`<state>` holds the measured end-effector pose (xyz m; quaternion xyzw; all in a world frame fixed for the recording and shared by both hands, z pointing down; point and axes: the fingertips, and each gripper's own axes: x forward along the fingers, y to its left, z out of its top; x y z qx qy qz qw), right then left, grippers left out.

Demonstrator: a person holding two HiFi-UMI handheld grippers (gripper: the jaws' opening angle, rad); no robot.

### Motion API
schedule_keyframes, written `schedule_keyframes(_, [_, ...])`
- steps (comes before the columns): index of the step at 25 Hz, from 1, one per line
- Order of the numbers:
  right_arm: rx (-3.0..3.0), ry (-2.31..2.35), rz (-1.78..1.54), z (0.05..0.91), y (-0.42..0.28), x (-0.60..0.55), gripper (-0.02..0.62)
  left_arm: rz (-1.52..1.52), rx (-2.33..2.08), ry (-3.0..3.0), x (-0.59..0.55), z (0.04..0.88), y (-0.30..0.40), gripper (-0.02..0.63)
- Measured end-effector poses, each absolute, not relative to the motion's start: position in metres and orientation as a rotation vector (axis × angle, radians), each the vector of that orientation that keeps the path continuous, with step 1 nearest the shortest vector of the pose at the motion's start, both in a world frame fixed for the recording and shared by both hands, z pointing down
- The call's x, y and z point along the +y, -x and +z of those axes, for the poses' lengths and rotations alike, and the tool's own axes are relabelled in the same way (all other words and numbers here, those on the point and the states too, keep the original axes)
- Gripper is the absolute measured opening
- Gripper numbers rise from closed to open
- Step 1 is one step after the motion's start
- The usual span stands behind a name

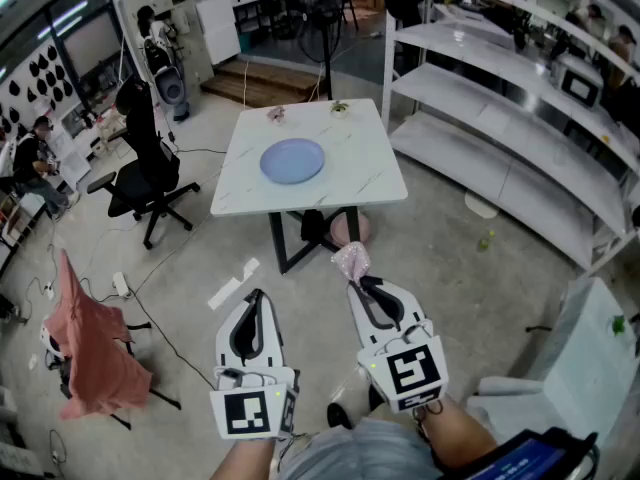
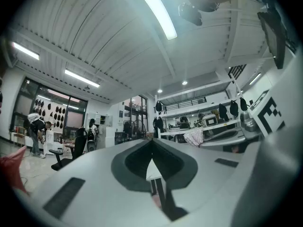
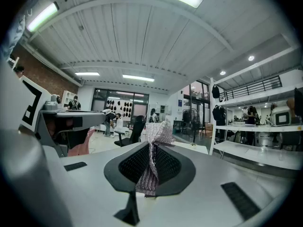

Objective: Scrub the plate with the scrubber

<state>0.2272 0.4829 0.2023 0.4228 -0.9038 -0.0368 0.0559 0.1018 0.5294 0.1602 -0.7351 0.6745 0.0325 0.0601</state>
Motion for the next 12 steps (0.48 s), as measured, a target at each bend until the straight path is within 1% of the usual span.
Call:
schedule_keyframes(5, [-2.736, -1.281, -0.095, 0.207, -0.217, 0.485, 0.048, 0.078, 2.077, 2.221, 0.532, 0.158, -0.09, 0.008])
schedule_keyframes(12, [-2.771, -1.314, -0.062, 0.201, -0.212, 0.482, 0.055, 0.081, 2.052, 2.26, 0.531, 0.178, -0.077, 0.008])
